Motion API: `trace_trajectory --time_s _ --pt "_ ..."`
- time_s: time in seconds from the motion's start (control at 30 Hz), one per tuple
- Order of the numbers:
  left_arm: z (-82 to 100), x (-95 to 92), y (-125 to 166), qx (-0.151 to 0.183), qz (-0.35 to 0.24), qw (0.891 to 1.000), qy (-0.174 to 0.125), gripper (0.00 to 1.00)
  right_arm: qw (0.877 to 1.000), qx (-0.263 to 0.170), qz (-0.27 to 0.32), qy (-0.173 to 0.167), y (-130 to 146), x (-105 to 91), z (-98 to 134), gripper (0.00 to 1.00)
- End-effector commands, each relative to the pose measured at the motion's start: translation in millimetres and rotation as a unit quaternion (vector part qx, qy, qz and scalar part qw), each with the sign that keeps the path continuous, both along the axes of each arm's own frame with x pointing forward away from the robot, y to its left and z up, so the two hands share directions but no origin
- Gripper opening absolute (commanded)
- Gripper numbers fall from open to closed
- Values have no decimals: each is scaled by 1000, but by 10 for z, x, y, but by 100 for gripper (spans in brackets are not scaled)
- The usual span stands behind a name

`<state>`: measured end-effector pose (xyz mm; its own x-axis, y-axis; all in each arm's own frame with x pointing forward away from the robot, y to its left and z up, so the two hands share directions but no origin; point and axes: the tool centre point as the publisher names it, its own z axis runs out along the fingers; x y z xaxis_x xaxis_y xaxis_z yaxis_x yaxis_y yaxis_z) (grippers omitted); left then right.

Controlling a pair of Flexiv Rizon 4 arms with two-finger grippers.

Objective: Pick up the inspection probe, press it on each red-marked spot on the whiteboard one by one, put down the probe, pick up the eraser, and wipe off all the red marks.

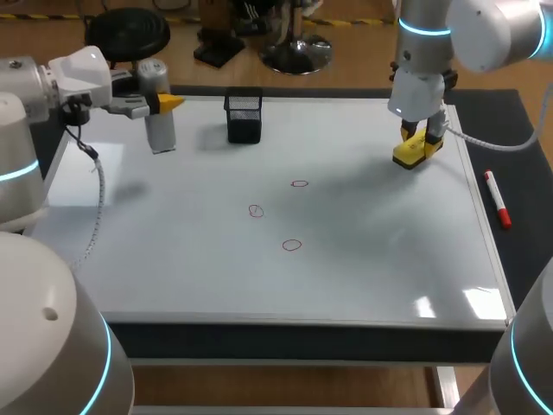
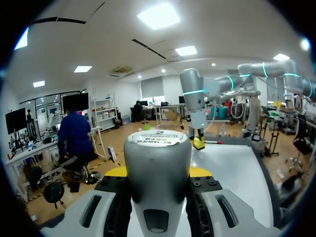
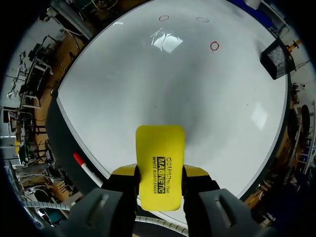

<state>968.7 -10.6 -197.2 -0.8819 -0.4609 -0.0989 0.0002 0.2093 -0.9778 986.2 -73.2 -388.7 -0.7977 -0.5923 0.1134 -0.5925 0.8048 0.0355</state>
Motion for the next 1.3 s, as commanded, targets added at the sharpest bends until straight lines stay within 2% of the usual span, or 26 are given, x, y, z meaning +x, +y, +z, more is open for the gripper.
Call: trace_trajectory --time_s 0.03,0.4,0.67,0.97,1.3 --pt "7 -184 -197 2 19 1000 -6 0 1000 -2 1 1 -3 12 12 0" --pt "-10 -517 -723 9 9 1000 -8 0 1000 -2 1 1 -3 12 12 0" --pt "-99 -697 -1022 -12 -2 1000 -2 0 1000 -2 1 1 -3 12 12 0" --pt "-271 -829 -1279 -29 -24 999 16 0 1000 -2 1 1 -3 12 12 0" --pt "-442 -863 -1479 -32 -51 998 30 0 1000 -2 1 1 -3 12 12 0"
